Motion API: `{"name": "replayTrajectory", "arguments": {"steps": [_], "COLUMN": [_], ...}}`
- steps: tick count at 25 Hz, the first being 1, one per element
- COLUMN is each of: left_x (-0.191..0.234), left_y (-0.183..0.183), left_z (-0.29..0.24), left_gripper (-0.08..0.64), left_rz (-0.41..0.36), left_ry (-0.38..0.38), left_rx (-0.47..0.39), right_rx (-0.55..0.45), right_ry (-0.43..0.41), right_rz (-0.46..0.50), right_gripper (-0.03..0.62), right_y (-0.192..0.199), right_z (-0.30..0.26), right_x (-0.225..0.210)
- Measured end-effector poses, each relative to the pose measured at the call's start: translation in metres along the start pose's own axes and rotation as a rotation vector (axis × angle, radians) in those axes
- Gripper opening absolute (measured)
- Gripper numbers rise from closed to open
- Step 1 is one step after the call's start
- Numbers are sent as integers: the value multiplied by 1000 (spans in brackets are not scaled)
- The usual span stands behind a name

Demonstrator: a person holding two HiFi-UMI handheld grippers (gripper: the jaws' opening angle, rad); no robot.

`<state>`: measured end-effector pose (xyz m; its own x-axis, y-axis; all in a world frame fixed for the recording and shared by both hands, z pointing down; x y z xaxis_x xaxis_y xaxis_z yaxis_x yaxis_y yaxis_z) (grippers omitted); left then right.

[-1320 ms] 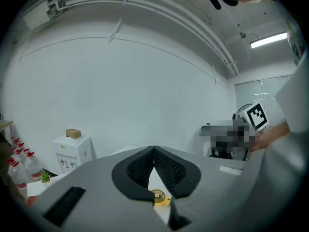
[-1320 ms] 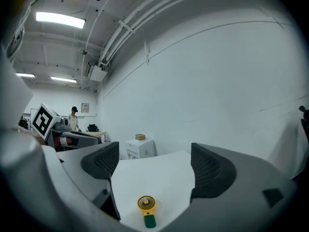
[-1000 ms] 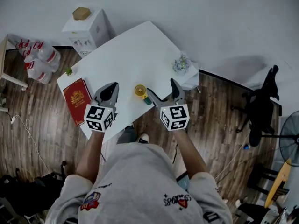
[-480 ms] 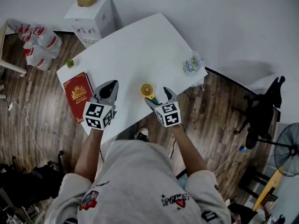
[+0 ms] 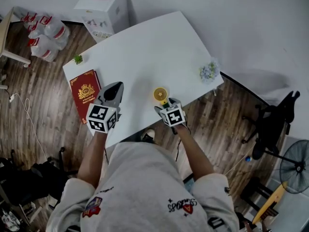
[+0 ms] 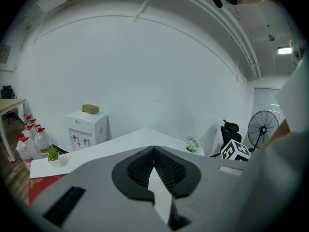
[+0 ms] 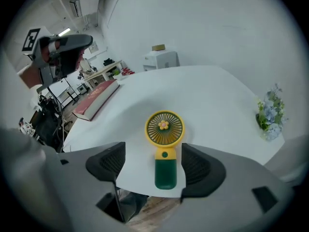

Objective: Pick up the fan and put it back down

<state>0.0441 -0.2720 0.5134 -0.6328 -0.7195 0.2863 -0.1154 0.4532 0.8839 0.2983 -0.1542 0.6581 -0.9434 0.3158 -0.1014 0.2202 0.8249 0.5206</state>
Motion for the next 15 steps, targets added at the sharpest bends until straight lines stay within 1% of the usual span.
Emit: {"name": "replayTrajectory", "arguments": {"steps": [6,8,15], "left_x": [21,26,35], "left_y": [5,6,9], "left_z": [2,1,-10], "left_gripper": [3,3,3], "left_rz": [32,38,42], "left_ry": [-29,-34,-36], "left_rx": [23,30,47], "right_rx": [95,108,130], "right_ry": [14,12,23], "right_rz": [-11,-18,-23], "right_gripper": [332,294,277], "right_y": [1,0,-3], "right_z": [-26,-33,-49], "right_x": [-9,-11,-20]}}
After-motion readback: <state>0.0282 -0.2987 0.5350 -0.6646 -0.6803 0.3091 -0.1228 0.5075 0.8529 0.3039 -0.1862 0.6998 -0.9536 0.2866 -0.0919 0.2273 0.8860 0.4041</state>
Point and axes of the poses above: the fingertips, and each gripper's own axes: z backward along the fingers, x to its left, y out of its underside, the point moved 10 cm from there along z, backward along the fingers, and after that the axes turned 6 degrees about z, right-handed, at the moved point
